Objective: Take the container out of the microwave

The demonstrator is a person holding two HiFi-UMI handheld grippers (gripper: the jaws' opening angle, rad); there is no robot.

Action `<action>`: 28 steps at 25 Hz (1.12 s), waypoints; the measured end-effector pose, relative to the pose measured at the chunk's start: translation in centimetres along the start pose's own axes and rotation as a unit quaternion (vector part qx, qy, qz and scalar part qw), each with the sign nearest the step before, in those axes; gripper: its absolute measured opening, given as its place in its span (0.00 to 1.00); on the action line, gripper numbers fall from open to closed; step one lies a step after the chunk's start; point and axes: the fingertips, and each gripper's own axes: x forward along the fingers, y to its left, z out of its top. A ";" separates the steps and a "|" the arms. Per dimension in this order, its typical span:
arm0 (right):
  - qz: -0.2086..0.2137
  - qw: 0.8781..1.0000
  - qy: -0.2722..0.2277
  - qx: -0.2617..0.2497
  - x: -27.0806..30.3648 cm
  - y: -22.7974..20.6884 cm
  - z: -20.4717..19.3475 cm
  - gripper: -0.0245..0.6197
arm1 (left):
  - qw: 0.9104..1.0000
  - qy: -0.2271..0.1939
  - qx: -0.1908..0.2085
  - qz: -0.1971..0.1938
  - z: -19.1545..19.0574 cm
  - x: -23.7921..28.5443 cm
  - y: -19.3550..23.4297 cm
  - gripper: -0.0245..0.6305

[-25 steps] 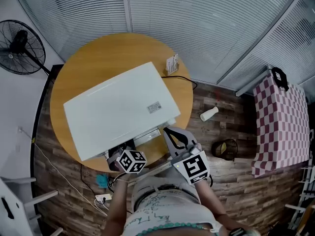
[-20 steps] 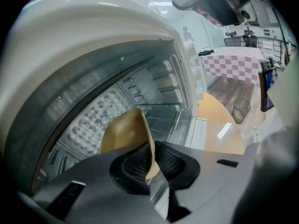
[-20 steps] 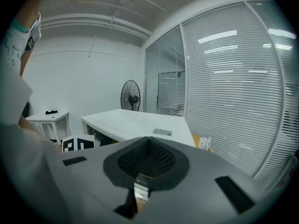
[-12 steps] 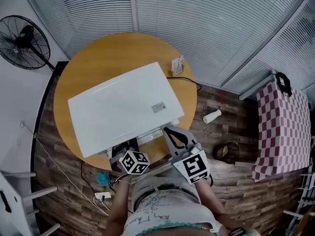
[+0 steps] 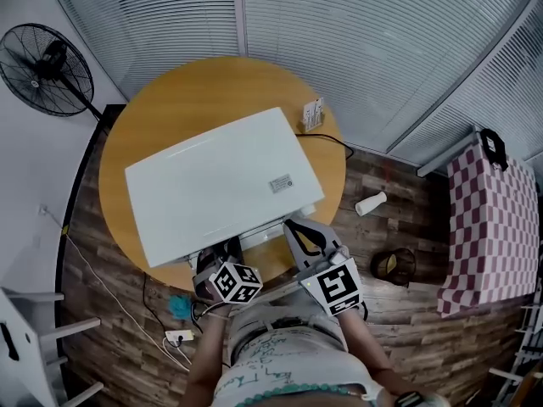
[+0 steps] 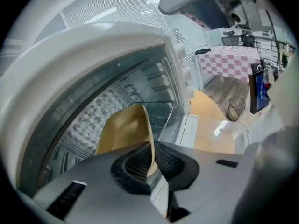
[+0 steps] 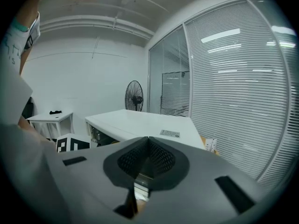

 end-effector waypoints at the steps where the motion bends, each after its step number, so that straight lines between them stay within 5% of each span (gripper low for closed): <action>1: 0.001 1.000 -0.001 -0.001 0.0 0.1 0.0 0.03 | 1.000 -0.001 -0.002 -0.002 0.0 -0.1 -0.1 0.08; 28: 0.035 0.999 0.011 -0.032 1.5 4.9 -0.7 0.03 | 0.999 -0.018 -0.030 -0.034 -2.8 -5.4 -2.0 0.08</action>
